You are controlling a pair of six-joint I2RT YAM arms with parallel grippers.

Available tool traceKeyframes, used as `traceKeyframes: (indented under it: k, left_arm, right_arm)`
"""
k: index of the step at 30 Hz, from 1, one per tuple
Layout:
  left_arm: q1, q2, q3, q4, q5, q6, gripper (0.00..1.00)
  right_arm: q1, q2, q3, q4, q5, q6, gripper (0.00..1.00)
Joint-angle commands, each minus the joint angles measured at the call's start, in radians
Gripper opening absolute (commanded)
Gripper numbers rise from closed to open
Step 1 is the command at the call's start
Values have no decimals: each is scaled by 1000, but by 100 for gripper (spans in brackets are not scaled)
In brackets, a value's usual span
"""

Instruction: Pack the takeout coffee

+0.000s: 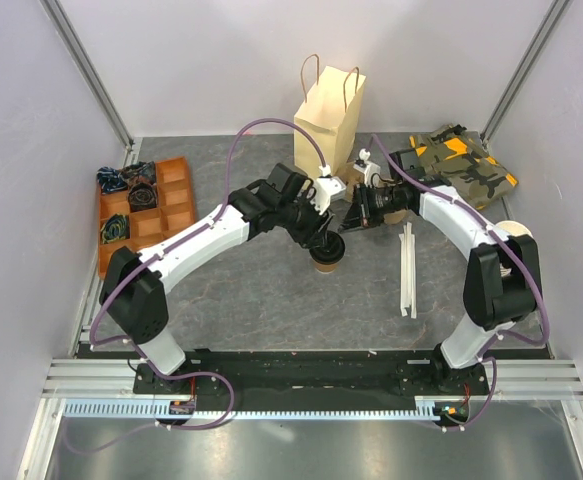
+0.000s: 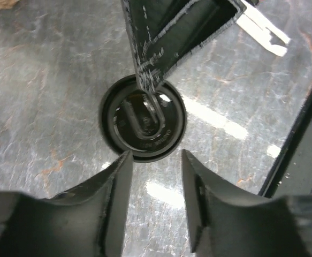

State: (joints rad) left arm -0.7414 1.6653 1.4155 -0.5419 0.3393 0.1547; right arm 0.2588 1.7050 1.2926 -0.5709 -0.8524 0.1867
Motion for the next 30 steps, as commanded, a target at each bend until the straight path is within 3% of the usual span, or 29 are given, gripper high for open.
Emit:
traceKeyframes:
  k: [1,7,10,11,14,21,30]
  left_arm:
    - [-3,1,-12,120,81,-30,43]
    - [51,16,-92,284,220,-185,36]
    - [112,28,-137,405,384,-340,34]
    - [150,39,-160,452,480,-465,33]
    - [192,47,-249,653,573,-659,30]
    - [191,54,-290,649,524,-673,35]
    - [191,109,-277,585,503,-681,33]
  right_arm:
    - [2,-61,45,-104,162,-95,12]
    - [2,-51,76,-175,190,-141,13]
    - [2,-50,85,-190,187,-151,14]
    - [2,-51,88,-201,181,-156,15]
    - [2,-54,94,-210,177,-164,15]
    - [39,-84,108,-222,278,-205,20]
    - [134,-74,175,-248,403,-231,24]
